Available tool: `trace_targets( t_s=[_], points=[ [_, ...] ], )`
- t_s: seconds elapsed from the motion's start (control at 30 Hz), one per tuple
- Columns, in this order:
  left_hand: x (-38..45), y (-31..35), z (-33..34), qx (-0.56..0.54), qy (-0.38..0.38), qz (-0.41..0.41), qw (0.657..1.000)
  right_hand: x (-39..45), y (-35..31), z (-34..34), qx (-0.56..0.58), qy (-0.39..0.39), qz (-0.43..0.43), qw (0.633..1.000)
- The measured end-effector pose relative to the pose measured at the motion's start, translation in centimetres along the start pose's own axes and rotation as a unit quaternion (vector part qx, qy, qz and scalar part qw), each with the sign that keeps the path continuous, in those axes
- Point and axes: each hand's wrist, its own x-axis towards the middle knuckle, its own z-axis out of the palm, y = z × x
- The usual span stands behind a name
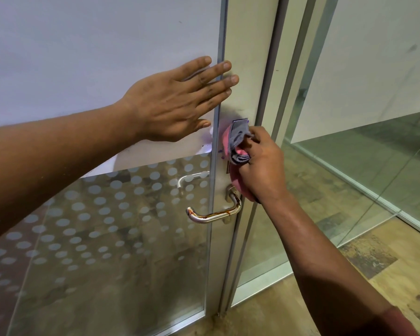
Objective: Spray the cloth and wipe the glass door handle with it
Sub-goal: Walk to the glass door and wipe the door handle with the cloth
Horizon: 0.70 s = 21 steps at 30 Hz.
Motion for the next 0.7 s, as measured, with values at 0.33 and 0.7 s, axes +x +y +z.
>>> trace_targets(
  t_s=[0.33,0.7],
  points=[
    [0.0,0.0,0.0,-0.006,0.007,-0.001,1.000,-1.7,1.5,2.9,-0.007,-0.029,-0.065,0.997],
    [0.0,0.0,0.0,0.000,0.000,-0.003,1.000,-0.3,1.4,-0.9,0.007,0.006,-0.049,0.999]
  ],
)
